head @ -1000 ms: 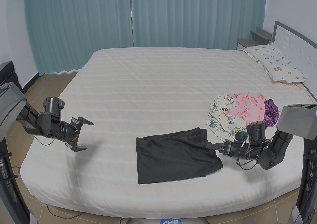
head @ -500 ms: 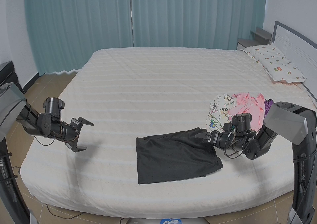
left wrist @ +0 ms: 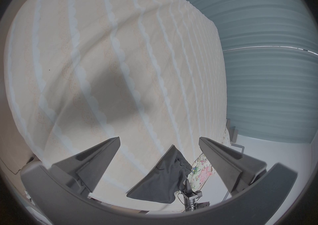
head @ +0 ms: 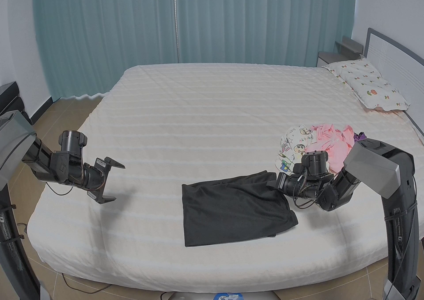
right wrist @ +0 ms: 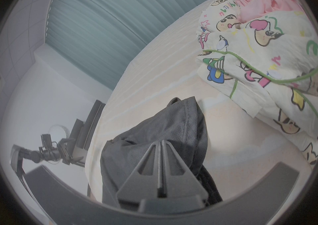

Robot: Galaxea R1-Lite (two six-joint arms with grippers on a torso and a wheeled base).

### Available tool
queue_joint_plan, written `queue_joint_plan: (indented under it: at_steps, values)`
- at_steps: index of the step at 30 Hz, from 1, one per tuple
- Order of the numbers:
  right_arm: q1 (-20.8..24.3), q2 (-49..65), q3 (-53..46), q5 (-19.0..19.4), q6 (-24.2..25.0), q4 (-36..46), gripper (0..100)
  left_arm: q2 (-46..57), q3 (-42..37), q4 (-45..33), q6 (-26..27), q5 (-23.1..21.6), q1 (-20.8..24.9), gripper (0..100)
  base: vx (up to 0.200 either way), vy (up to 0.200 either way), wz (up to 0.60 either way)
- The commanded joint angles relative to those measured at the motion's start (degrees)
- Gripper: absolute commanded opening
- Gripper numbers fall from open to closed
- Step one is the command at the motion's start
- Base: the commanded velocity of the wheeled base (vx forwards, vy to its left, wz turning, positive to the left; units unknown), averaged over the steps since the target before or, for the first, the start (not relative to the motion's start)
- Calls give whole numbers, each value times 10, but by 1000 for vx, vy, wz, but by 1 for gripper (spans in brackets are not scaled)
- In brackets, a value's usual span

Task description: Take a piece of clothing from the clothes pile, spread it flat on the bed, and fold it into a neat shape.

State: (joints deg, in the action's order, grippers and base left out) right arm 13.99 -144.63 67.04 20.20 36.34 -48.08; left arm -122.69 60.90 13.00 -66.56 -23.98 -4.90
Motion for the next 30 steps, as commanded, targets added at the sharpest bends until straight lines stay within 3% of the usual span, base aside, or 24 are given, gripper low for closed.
queue_joint_plan:
  at_steps: [1, 7, 12, 13, 30]
  values:
    - [-5, 2, 6, -11, 24, -18, 0, -1, 0, 0, 0, 0, 0, 100, 0, 0, 0]
    - [-14, 0, 18, -27, 42, -31, 0, -1, 0, 0, -1, 0, 0, 100, 0, 0, 0]
    - [-21, 19, -13, -18, 39, -27, 0, -2, 1, 0, 0, 0, 0, 100, 0, 0, 0]
    - [-21, 20, -20, -13, 38, -27, 100, -2, 1, 0, -1, 0, 0, 100, 0, 0, 0]
    - [6, -2, -15, -2, 40, -13, 100, -2, 1, 0, 0, 0, 0, 100, 0, 0, 0]
